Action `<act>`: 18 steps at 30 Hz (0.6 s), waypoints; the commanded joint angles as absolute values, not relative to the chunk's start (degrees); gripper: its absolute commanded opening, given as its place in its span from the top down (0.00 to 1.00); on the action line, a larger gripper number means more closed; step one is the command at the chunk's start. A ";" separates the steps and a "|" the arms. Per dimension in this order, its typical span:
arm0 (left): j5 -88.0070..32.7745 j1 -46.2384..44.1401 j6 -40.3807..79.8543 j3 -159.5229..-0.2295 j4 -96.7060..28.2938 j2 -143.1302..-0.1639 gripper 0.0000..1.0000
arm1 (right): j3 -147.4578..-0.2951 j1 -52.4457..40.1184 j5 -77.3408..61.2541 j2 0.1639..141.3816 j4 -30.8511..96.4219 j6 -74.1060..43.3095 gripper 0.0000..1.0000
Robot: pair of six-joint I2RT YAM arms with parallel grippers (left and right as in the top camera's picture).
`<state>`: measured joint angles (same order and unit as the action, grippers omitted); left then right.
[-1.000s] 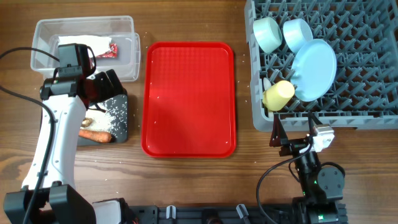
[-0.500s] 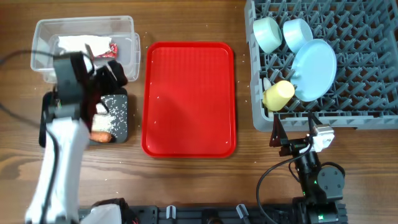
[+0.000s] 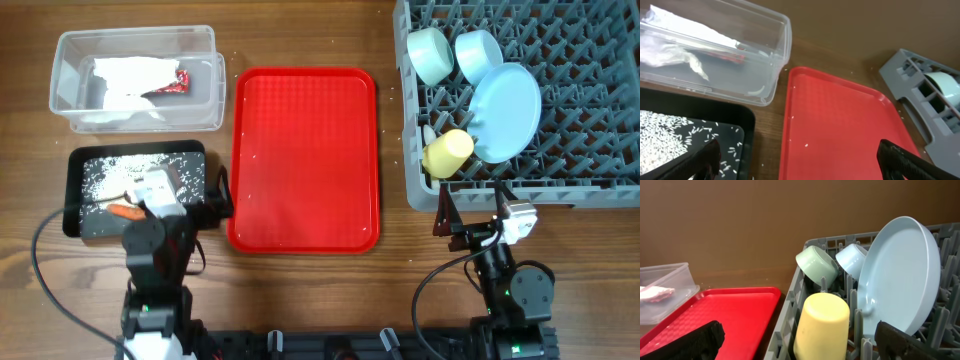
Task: Sort waste into correct bins and load items into the dishwasher rack
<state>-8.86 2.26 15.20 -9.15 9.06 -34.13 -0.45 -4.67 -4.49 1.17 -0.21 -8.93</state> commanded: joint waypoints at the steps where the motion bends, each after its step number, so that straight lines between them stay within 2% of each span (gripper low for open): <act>1: -7.16 0.43 15.22 -5.54 9.43 -26.09 0.00 | -0.30 -4.43 -5.21 0.97 -0.34 -9.41 0.00; 10: -6.55 -1.26 15.20 -0.58 5.26 -11.81 0.00 | -0.30 -4.43 -5.21 0.97 -0.32 -9.41 0.00; 18: -6.37 -1.39 15.22 -0.32 -4.05 -3.64 0.00 | -0.30 -4.43 -5.21 0.97 -0.32 -9.41 0.00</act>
<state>-7.33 -1.13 15.20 -0.80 -2.81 -6.70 -0.45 -4.67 -4.51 1.17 -0.21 -8.93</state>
